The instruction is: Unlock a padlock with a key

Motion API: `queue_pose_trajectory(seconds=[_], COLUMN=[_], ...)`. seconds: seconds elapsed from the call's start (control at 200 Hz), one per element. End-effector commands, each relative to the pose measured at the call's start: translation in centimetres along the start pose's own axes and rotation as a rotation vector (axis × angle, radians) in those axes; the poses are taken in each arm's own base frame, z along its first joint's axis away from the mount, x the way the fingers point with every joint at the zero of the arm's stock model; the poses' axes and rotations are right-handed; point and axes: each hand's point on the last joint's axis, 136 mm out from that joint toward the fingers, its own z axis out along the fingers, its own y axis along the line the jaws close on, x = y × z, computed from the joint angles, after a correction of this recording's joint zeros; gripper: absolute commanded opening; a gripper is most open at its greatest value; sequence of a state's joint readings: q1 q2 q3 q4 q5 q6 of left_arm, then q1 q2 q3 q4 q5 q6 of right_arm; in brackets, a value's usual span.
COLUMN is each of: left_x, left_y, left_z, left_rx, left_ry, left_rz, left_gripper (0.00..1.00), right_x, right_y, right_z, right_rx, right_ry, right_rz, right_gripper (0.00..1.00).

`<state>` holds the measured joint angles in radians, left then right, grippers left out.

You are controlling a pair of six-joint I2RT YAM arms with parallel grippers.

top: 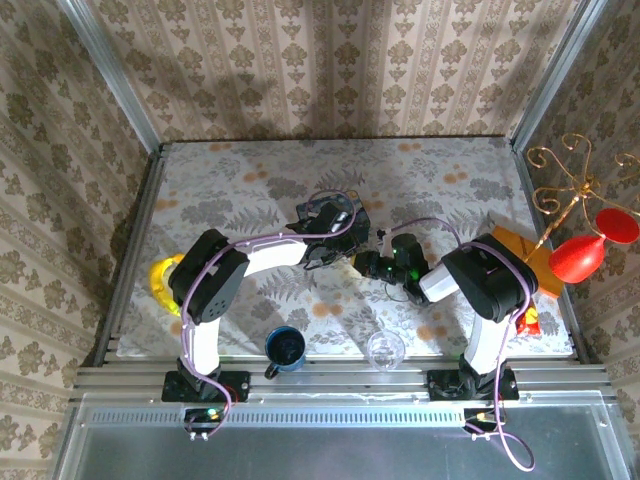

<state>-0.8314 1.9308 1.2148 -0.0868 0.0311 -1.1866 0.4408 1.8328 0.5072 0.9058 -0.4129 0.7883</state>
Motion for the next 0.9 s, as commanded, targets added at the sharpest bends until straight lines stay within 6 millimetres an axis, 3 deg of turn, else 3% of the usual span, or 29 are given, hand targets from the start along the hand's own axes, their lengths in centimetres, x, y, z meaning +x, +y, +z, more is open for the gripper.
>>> queue_pose_trajectory(seconds=[0.0,0.435,0.895], left_x=[0.2,-0.5,-1.5], left_y=[-1.0,-1.0,-1.2], left_z=[-0.6,-1.3,-1.7], left_rx=[0.041,0.056,0.091], left_ry=[-0.001,-0.018,-0.023], left_rz=[-0.008,-0.035,-0.134], left_gripper=[0.01,0.0,0.0], right_x=[-1.4,-2.8,-0.3], right_y=[0.6,1.3,0.9], right_z=[-0.1,-1.9,-4.0], right_rx=[-0.002,-0.004,-0.05], right_ry=[-0.032,-0.066,-0.011], right_rz=[-0.025,-0.058,-0.092], right_gripper=[0.0,0.0,0.0])
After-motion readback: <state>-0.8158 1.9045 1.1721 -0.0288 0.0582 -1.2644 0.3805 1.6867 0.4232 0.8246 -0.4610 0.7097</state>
